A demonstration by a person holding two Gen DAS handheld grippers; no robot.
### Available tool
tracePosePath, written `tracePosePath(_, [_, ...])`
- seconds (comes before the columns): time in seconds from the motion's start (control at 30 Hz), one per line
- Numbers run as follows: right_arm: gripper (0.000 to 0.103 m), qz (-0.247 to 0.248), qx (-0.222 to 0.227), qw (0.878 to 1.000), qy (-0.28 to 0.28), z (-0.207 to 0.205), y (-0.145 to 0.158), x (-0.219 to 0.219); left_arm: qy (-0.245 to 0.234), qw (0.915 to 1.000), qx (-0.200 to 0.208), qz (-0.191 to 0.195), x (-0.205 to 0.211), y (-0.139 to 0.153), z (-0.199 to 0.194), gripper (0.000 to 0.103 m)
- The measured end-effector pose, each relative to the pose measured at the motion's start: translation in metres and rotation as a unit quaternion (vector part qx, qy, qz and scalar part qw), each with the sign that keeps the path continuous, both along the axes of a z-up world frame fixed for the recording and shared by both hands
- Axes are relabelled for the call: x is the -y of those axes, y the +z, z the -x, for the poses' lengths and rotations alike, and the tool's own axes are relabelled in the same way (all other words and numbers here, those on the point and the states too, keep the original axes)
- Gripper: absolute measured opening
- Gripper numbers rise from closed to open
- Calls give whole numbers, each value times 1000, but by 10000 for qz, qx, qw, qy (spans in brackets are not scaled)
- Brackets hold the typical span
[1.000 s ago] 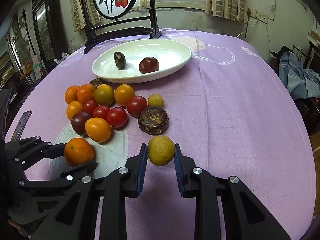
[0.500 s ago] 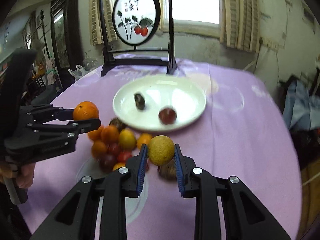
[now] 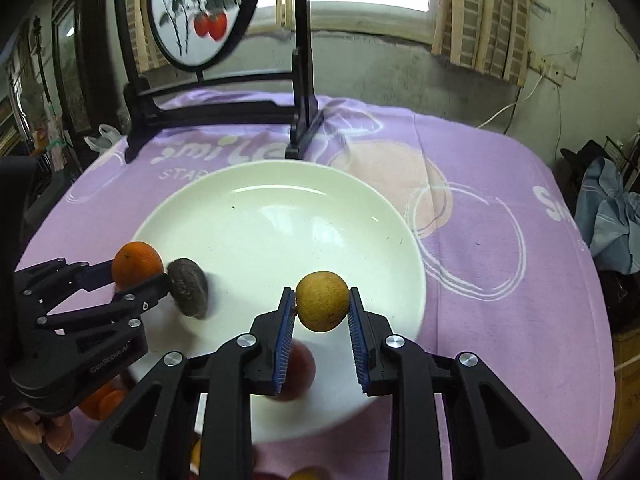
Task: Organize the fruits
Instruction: 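Move orange to plate with left tool while right tool moves yellow fruit, then move dark plum to plate with left tool while right tool moves small orange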
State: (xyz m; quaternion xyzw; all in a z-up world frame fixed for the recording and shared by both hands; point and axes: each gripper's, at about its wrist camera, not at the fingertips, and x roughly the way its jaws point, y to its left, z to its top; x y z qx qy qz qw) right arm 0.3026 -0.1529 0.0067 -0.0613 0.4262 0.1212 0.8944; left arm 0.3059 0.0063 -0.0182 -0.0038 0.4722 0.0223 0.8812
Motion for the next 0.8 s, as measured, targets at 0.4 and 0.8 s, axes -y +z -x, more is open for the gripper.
tracePosePath(0.4, [46, -353, 1, 9990, -280, 25, 6, 30, 75, 9977, 634, 234, -2, 47, 37, 91])
tracePosePath(0.8, [48, 126, 81, 9988, 475, 159, 4, 28, -119, 9973, 730, 25, -3, 48, 157, 96])
